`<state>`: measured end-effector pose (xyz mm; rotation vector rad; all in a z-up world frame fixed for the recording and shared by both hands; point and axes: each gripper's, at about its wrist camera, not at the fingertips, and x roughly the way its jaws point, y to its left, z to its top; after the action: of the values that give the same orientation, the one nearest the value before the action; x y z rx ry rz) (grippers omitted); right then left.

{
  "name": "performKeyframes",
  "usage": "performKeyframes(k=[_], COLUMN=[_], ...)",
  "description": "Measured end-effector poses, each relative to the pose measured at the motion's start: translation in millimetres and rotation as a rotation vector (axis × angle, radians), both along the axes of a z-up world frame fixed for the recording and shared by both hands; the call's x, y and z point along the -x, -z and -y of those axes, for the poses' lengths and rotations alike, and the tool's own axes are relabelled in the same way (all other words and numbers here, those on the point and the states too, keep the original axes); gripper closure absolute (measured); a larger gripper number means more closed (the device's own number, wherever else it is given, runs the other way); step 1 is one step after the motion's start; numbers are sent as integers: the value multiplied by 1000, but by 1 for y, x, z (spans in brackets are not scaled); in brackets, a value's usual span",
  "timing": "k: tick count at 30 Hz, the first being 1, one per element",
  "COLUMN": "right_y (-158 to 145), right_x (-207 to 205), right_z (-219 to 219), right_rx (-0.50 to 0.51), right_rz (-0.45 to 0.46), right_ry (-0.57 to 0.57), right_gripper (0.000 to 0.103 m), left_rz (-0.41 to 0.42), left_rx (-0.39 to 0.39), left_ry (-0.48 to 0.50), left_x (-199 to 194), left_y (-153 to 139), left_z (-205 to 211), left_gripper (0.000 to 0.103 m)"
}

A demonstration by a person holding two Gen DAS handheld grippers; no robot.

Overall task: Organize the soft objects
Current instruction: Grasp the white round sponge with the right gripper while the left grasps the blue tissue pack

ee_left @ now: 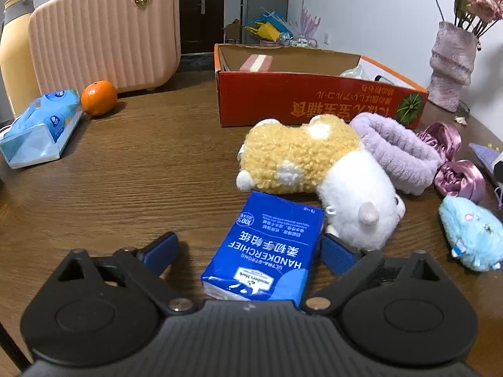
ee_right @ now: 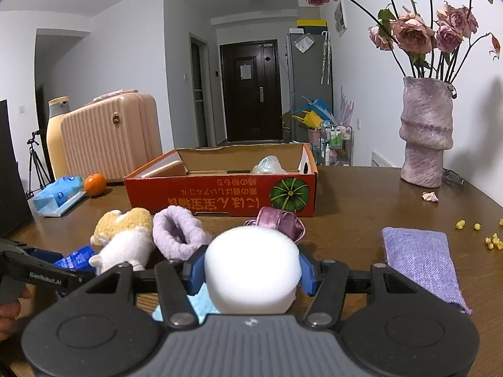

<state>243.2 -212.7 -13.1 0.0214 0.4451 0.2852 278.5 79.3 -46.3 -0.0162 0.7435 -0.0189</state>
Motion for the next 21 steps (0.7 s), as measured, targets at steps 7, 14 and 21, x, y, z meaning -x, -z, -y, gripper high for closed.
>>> performKeyframes(k=[7,14,21], right_y=[1,2,1], right_x=[1,1,1], right_z=[-2,-3,-3], right_rx=[6,12,13], right_rz=[-1,0,2], right_ry=[-6,-11,-11], right_gripper=[47,47,47], left_rz=[31,47,91], left_rx=[-23,-15,-11], left_ry=[44,29,0], left_x=[6,11,20], left_y=[-3,-6,-13], left_z=[9,9,7], left_gripper=[43,50,51])
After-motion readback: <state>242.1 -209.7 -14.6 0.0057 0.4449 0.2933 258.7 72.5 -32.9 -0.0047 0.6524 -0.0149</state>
